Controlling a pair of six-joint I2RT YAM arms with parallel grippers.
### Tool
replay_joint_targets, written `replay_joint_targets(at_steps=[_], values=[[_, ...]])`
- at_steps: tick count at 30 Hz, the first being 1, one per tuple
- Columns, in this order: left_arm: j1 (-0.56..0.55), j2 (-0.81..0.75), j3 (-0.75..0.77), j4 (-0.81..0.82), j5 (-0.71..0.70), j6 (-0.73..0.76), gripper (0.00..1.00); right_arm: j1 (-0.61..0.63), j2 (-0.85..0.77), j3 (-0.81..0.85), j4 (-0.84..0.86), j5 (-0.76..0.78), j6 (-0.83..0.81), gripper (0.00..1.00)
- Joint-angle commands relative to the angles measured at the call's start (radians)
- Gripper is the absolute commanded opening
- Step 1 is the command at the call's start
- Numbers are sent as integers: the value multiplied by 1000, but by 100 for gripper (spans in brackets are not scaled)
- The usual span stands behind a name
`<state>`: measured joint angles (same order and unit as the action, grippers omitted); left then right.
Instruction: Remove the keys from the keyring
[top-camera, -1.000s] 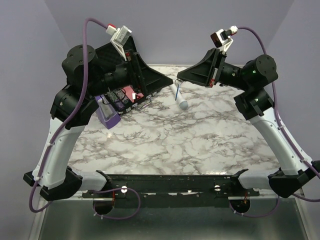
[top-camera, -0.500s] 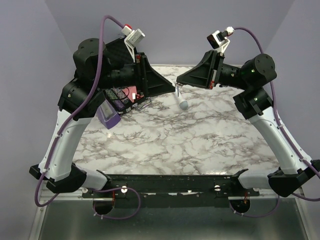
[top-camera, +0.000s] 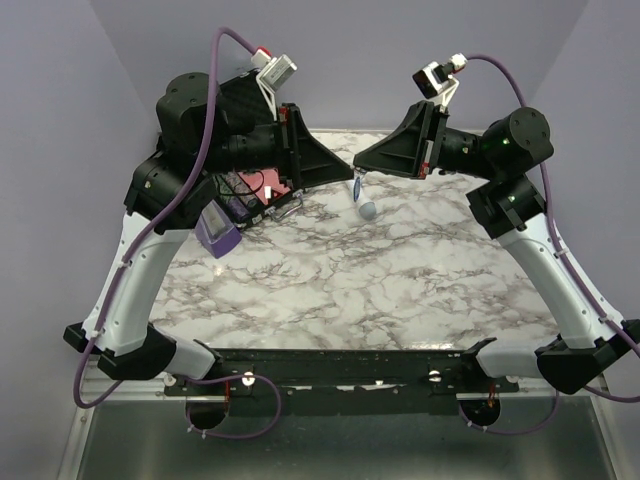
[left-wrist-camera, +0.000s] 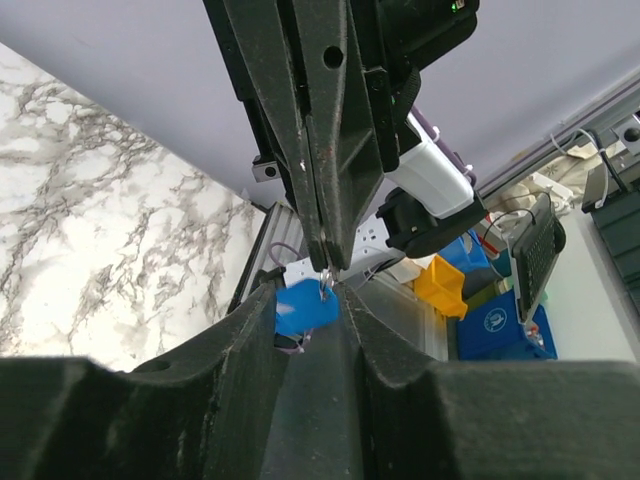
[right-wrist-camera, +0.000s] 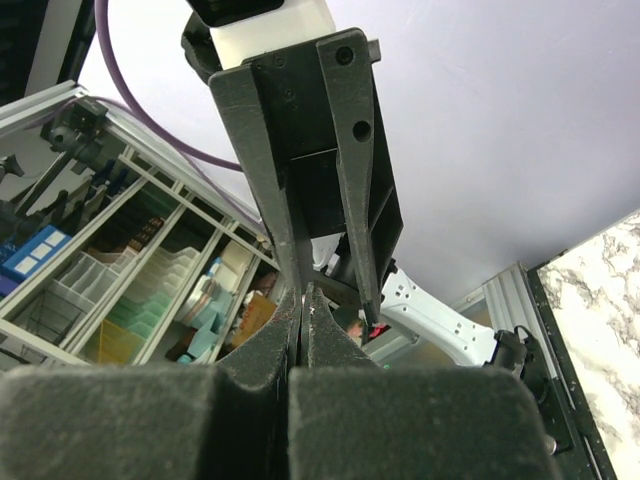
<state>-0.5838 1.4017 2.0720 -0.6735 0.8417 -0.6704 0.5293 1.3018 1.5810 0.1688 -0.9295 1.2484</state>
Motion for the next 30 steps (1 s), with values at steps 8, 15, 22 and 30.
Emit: replay_joint_targets(at_steps=[8, 15, 22, 30], values=[[4, 37, 63, 23, 19, -18, 22, 5, 16, 37, -14, -23, -3, 1], [1, 48, 57, 43, 28, -35, 10, 5, 28, 45, -8, -23, -4, 1], [-2, 51, 60, 42, -39, -70, 0, 6, 31, 47, -8, 4, -12, 1], [-27, -3, -19, 89, -266, -179, 0, 6, 19, 30, 5, 70, -17, 1]])
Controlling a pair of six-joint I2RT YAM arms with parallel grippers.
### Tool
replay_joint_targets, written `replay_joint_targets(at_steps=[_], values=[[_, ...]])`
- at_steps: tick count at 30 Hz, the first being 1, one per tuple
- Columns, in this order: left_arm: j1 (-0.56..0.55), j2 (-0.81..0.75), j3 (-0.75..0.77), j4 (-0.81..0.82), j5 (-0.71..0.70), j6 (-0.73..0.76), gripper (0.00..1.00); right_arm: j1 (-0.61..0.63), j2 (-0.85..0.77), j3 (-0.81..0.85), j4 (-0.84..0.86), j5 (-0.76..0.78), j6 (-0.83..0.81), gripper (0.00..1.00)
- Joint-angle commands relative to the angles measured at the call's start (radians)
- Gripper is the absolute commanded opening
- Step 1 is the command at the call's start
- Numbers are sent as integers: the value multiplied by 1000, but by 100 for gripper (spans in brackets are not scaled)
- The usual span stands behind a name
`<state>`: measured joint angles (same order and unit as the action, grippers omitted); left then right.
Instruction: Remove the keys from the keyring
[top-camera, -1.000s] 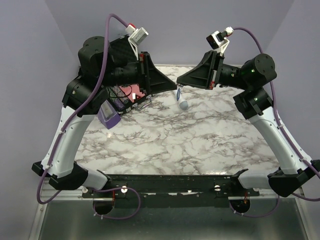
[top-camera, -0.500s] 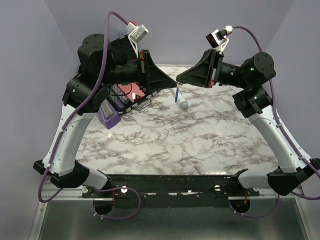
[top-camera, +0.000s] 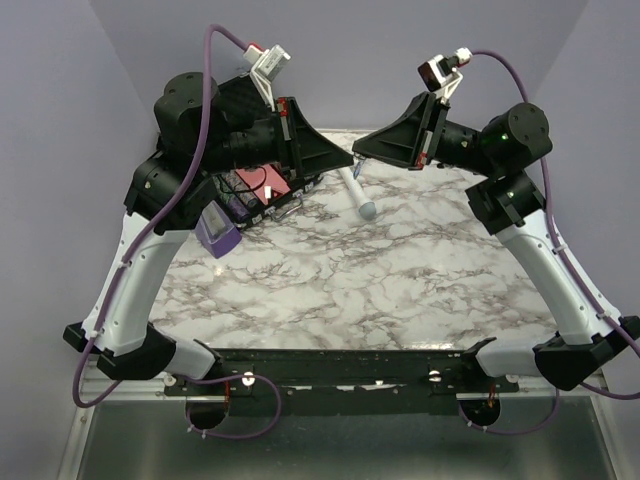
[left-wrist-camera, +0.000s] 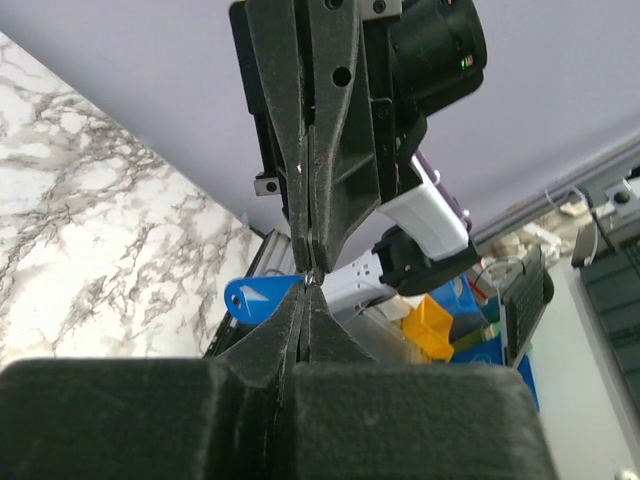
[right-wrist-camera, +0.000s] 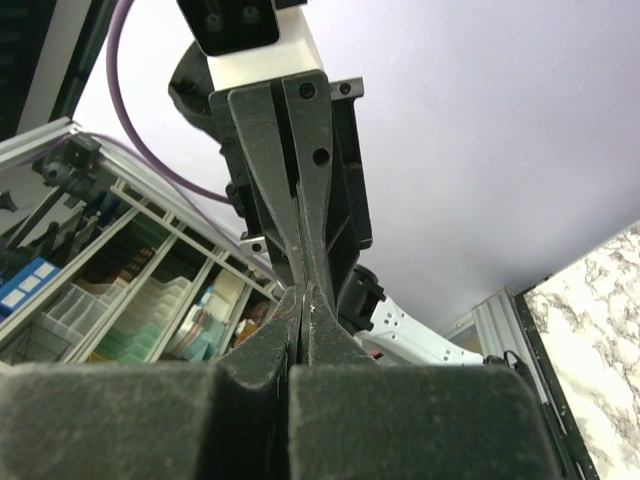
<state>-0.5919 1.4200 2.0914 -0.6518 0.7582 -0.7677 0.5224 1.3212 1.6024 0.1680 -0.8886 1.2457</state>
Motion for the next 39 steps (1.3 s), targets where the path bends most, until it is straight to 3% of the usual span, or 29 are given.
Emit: replay_joint_targets(at_steps=[1, 11, 28, 34, 35, 39], values=[[-25, -30, -45, 76, -219, -96, 0, 13, -2, 7, 5, 42, -15, 1], [-94, -55, -77, 133, -437, -194, 0, 13, -27, -45, 50, 143, 9, 1], [-233, -125, -168, 196, -775, -235, 0, 13, -66, -98, 36, 258, 11, 1], [-247, -135, -177, 192, -806, -237, 0, 13, -77, -108, 33, 260, 11, 1], [-247, -138, -182, 190, -806, -236, 2, 11, -83, -111, 31, 261, 9, 1], [-247, -156, -188, 161, -826, -219, 34, 13, -92, -113, 15, 261, 3, 1]])
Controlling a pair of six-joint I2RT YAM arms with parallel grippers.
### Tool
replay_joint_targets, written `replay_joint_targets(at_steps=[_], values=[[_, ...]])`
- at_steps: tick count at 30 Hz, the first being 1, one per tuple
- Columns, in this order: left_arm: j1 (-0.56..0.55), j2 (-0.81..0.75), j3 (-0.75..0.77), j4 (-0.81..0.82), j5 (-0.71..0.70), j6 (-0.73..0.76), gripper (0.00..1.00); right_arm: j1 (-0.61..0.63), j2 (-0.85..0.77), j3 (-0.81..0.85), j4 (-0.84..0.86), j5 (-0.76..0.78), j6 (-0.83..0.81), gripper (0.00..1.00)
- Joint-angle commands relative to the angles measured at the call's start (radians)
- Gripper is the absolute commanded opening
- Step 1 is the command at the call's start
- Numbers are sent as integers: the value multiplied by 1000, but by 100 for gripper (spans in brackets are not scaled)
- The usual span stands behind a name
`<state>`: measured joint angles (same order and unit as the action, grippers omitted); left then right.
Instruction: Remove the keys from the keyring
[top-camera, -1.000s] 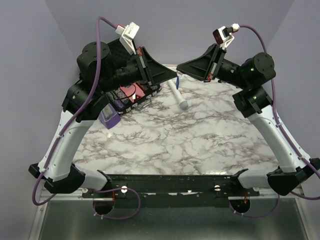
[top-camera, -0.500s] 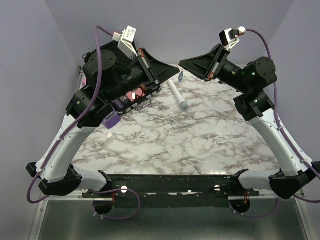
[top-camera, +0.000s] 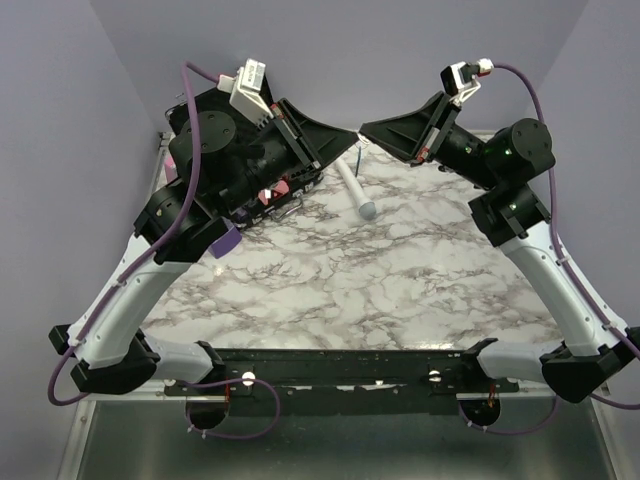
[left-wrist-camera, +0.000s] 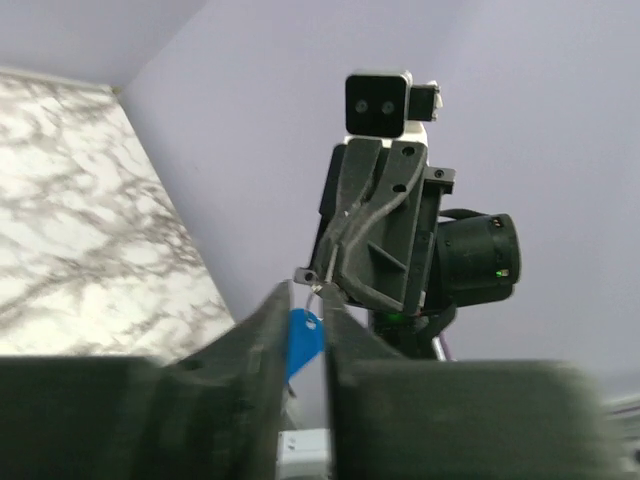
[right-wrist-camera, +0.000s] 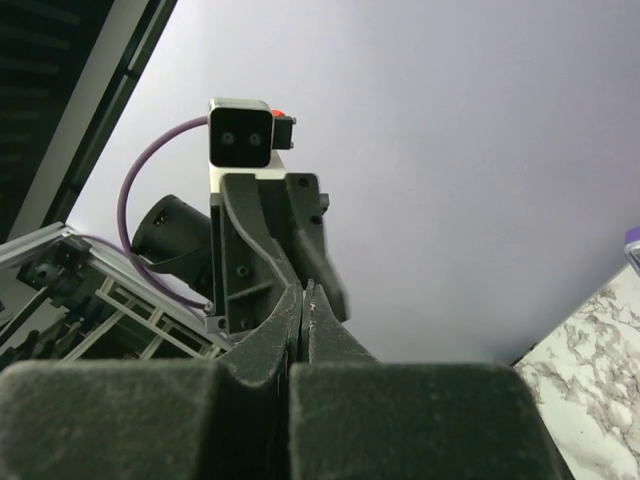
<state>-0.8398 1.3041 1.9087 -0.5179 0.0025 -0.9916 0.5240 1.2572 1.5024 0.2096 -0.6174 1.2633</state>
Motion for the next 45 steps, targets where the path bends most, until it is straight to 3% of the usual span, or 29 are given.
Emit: replay_joint_targets(at_steps=[1, 6, 12, 21, 28, 36, 45], values=[[1, -45, -7, 19, -78, 13, 39, 11, -28, -16, -27, -8, -15, 1], [2, -78, -13, -7, -98, 65, 65, 11, -35, -15, -36, -13, -16, 1], [30, -101, -14, -27, -36, 142, 70, 10, -28, -5, -36, -31, -16, 1], [249, -71, 10, -37, 505, 240, 66, 11, 11, 51, -45, -149, -15, 1], [291, 47, 134, -82, 827, 291, 65, 11, 36, 61, -47, -232, 4, 1], [291, 104, 170, -31, 958, 269, 58, 11, 27, 58, -49, -226, 8, 1], [291, 109, 161, -39, 961, 283, 44, 11, 22, 50, -55, -226, 5, 1]])
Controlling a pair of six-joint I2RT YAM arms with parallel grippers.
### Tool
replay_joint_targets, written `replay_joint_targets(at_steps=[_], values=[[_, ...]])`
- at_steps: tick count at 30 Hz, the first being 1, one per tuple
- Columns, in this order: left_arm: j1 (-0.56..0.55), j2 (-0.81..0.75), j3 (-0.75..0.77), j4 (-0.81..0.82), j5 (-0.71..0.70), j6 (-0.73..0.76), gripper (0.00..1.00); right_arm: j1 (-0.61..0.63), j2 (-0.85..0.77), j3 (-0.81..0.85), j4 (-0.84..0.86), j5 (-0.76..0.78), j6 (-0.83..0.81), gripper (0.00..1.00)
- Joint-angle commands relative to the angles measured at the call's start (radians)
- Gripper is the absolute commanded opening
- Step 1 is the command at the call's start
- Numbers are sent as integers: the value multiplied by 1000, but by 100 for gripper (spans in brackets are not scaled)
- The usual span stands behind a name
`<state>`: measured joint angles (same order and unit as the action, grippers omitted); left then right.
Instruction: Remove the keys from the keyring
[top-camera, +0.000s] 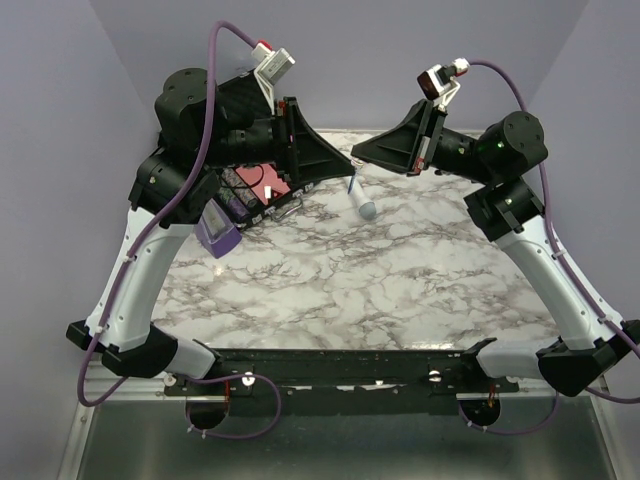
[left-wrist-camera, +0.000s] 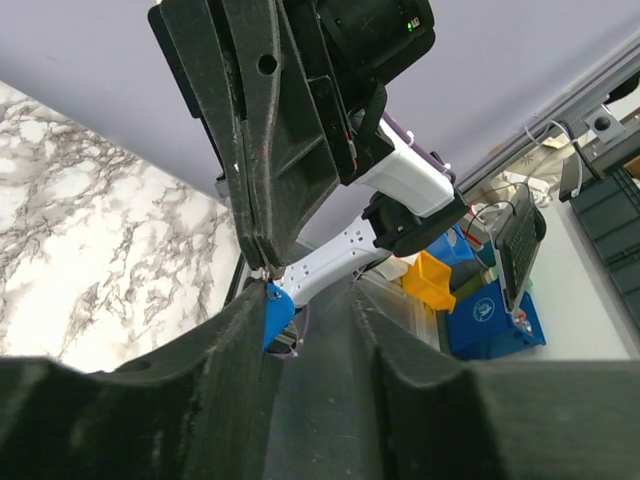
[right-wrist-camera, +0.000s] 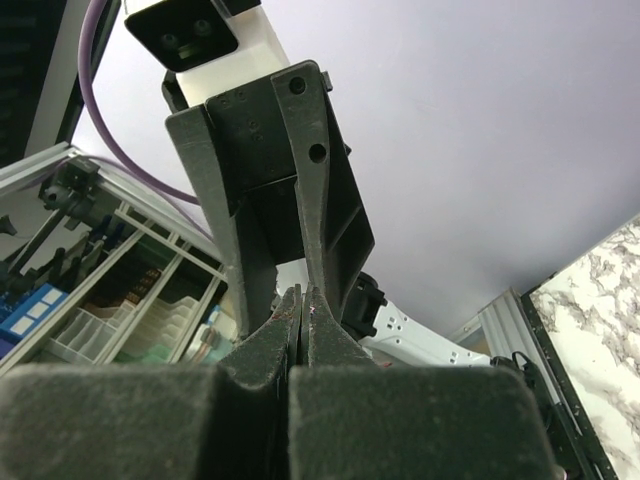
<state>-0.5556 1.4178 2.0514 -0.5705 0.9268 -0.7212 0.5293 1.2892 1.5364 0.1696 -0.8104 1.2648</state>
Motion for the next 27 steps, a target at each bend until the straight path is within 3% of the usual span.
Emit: replay_joint_targets(at_steps=[1, 11, 19, 27], values=[[6, -3, 21, 15, 34, 12, 42, 6, -10, 18, -13, -32, 2, 1], [5, 3, 36, -6, 3, 22, 27, 6, -7, 18, -13, -35, -2, 1], [-7, 30, 76, -31, -31, 25, 0, 5, -7, 19, -10, -33, -2, 1], [-32, 30, 96, -49, -117, 11, 0, 6, -5, 16, -5, -13, -4, 1]])
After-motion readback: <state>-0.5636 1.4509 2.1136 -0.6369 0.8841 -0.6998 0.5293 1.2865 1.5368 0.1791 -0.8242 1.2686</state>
